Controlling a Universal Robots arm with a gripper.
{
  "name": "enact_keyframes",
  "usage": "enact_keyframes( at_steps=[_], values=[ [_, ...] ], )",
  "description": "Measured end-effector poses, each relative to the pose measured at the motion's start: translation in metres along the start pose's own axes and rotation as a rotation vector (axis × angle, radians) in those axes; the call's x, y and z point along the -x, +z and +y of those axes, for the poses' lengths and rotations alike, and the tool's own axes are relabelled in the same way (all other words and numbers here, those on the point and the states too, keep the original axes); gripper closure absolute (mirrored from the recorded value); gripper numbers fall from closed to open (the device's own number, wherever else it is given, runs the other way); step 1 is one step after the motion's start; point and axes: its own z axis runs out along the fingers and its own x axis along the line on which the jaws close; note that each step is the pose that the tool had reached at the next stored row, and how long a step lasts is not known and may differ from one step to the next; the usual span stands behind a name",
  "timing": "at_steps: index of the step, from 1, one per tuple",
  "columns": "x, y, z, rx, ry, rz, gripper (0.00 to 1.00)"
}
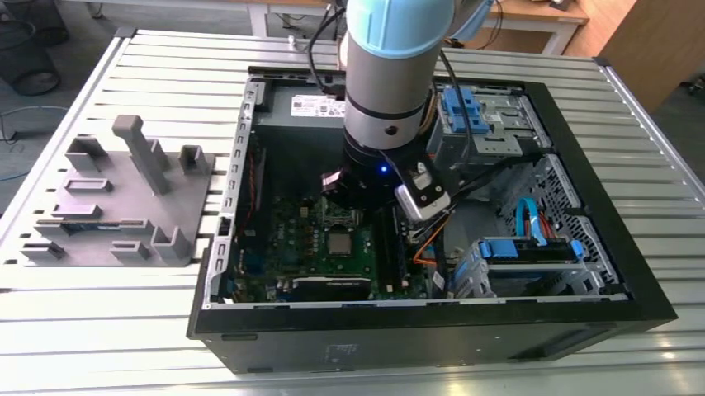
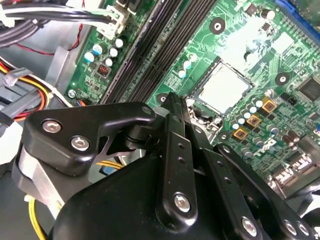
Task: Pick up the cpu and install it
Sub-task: 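Close the cpu cover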
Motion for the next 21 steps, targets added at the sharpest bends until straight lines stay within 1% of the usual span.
enact_keyframes(
  at_steps=[4,13,17,21],
  values=[
    [-0.0001,0.0007,0.0001,0.0016,-0.047,0.0009,0.89],
    [0.0006,0.0008,0.001,0.0018,-0.049,0.001,0.89],
    [0.0031,0.001,0.0028,0.0019,-0.049,0.0009,0.89],
    [0.0058,0.0012,0.0066,0.0018,-0.049,0.0009,0.89]
  ],
)
